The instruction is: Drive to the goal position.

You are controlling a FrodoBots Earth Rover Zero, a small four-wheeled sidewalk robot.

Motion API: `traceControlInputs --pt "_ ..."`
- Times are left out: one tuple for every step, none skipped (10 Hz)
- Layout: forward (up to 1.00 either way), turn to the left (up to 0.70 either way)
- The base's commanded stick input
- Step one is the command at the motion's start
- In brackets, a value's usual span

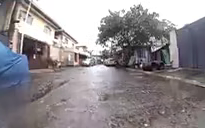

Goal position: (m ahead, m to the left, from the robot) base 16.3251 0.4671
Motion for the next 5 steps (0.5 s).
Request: traceControlInputs --pt "1.0 0.25" --pt "1.0 0.0" --pt "1.0 0.21" --pt "1.0 0.15" --pt "1.0 0.0"
